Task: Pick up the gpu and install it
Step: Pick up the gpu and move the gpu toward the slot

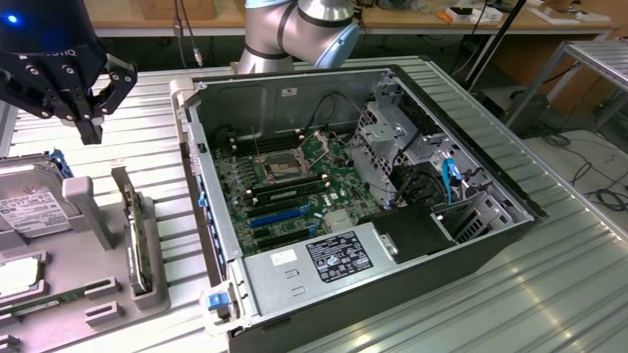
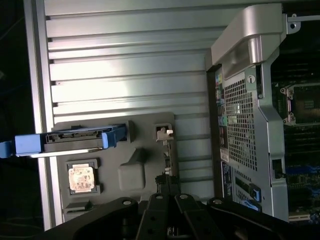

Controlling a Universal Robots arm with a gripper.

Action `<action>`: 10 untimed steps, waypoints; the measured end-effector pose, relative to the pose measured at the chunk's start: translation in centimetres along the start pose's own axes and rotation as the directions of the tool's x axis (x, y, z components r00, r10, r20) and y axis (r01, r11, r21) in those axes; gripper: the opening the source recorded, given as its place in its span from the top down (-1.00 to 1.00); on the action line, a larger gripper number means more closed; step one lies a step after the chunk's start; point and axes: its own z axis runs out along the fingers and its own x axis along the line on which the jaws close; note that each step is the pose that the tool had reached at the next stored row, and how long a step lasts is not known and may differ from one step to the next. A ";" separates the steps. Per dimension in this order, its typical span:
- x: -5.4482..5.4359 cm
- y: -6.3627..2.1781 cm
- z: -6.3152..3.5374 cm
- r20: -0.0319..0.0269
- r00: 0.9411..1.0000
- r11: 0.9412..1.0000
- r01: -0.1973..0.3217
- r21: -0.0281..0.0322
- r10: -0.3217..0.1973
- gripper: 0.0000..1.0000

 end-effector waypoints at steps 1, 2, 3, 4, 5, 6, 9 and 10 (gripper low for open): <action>0.0 -0.25 -0.01 0.000 1.000 1.000 0.000 0.000 0.000 0.79; 0.0 -0.41 -0.02 0.000 1.000 1.000 0.000 0.000 0.000 0.79; 0.0 -0.52 -0.03 0.000 1.000 1.000 0.000 0.000 0.000 0.79; 0.0 -0.66 -0.03 0.000 1.000 1.000 0.000 0.000 0.000 0.79; -0.1 -0.84 -0.04 0.000 1.000 1.000 0.000 0.000 0.000 0.79; -0.1 -0.94 -0.04 0.000 1.000 1.000 0.000 0.000 0.000 0.79; -0.1 -1.38 -0.06 0.000 1.000 1.000 0.000 0.000 0.000 0.79; -0.1 -1.50 -0.06 0.000 1.000 1.000 0.000 0.000 0.000 0.79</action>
